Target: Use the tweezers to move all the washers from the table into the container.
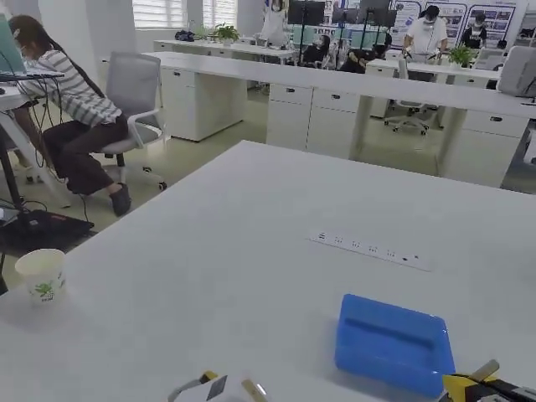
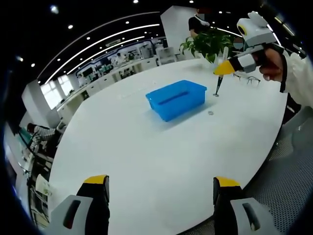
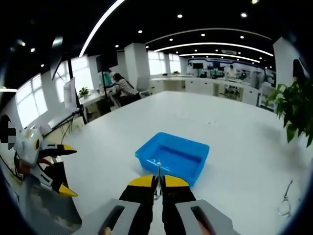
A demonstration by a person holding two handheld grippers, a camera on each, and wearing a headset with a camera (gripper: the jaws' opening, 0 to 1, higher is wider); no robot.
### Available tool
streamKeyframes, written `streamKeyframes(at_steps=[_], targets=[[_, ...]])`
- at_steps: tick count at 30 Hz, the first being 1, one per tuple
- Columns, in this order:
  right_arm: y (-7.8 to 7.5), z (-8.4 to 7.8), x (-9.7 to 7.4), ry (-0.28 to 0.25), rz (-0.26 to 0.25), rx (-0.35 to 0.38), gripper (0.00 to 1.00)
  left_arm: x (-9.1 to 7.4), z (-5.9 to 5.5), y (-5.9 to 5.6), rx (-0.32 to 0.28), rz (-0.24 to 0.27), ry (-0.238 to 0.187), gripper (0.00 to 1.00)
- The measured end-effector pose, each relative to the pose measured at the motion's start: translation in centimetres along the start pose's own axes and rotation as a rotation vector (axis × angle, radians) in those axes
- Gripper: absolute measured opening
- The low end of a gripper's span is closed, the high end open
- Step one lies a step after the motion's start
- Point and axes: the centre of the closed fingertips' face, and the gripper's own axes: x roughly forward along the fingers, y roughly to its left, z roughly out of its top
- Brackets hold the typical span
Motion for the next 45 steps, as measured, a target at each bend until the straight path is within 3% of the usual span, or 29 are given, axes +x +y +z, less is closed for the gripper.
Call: streamKeyframes(at_steps=[13, 26, 37, 45], targets=[[0.2, 2.0, 0.6, -0.023, 0.035, -0.028, 0.01, 0.0, -0.2, 0.4, -0.017, 0.018, 0.014, 0.89], [0.4, 3.2, 1.5, -0.033, 0.051, -0.028, 0.01, 0.1, 0.0, 1.0, -0.058, 0.037, -0.009, 0.88], [-0.7, 4.9, 3.4, -0.061, 0.033, -0.016, 0.01, 0.0, 0.1, 0.9, -0.061, 0.033, -0.015, 0.88], [-1.8, 4.2, 5.5, -0.034, 0.011, -0.009, 0.01, -0.2, 0.1, 1.0, -0.070, 0.035, -0.018, 0.88]])
